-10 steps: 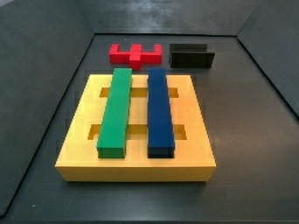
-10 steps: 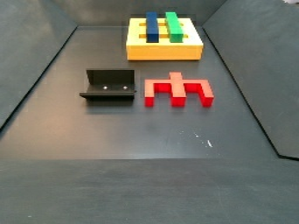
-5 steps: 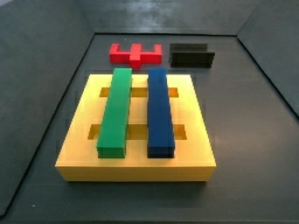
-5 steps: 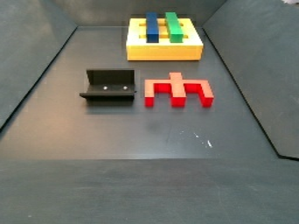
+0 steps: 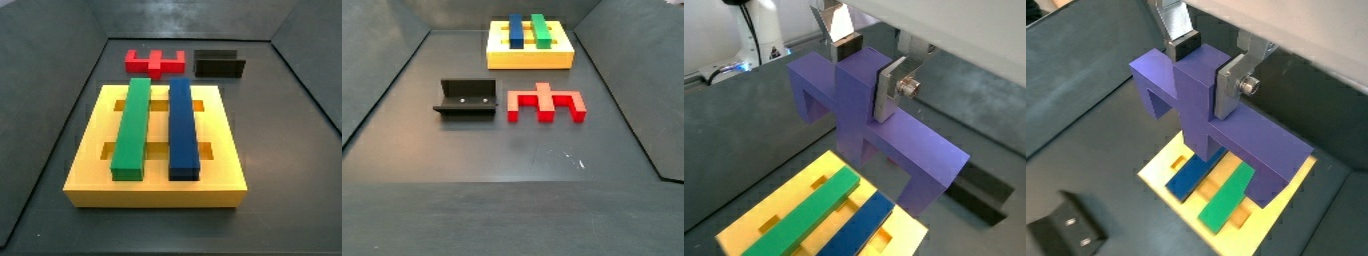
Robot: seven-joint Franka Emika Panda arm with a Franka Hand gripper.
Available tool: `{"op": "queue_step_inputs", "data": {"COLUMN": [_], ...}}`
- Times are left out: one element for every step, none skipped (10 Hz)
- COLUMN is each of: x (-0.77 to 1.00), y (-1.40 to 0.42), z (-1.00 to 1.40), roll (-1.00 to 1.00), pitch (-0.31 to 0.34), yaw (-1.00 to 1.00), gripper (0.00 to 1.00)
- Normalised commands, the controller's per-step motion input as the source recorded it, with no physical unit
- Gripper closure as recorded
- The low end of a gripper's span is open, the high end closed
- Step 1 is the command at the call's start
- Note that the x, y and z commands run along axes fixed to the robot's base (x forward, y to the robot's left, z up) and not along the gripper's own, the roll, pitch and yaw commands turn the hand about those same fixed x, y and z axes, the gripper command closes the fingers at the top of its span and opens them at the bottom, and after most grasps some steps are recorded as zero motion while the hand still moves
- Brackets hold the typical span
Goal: Pick up the purple object. Move up. Place the purple object on the fixture. Regrasp the purple object. Move to above the board. Insert the purple object.
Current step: Move to above the board, then insert the purple object.
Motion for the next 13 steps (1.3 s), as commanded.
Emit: {"op": "queue_step_inputs", "data": {"x": [-0.05,-0.03,0.00,-0.08,-0.19,-0.22,-0.10,-0.10,0.00,0.00,0.12,0.20,0.16], "y": [0.02,0.01,0.00,-0.21,-0.54,-0.70,-0.58,-0.45,-0.26,-0.21,-0.19,-0.22,-0.21], "z": [0.00,0.00,-0.03,-0.19,-0.30,-0.44,-0.57,-0.75,-0.91,-0.92,-0.84,-0.84,-0.79], "roll": [-0.44,-0.22,-0.01,0.00,0.10,0.17,0.15,0.15,0.11,0.08,0.06,0.08,0.05], "pitch": [-0.018,-0.018,-0.060,-0.093,-0.051,-0.027,-0.001,-0.063,-0.123,-0.157,-0.154,-0.159,-0.184], "yaw": [0.01,0.00,0.00,0.00,0.00,0.00,0.06,0.08,0.05,0.09,0.13,0.15,0.13], "gripper": [1.00,1.00,1.00,1.00,1.00,1.00,1.00,1.00,1.00,1.00,1.00,1.00,1.00]}}
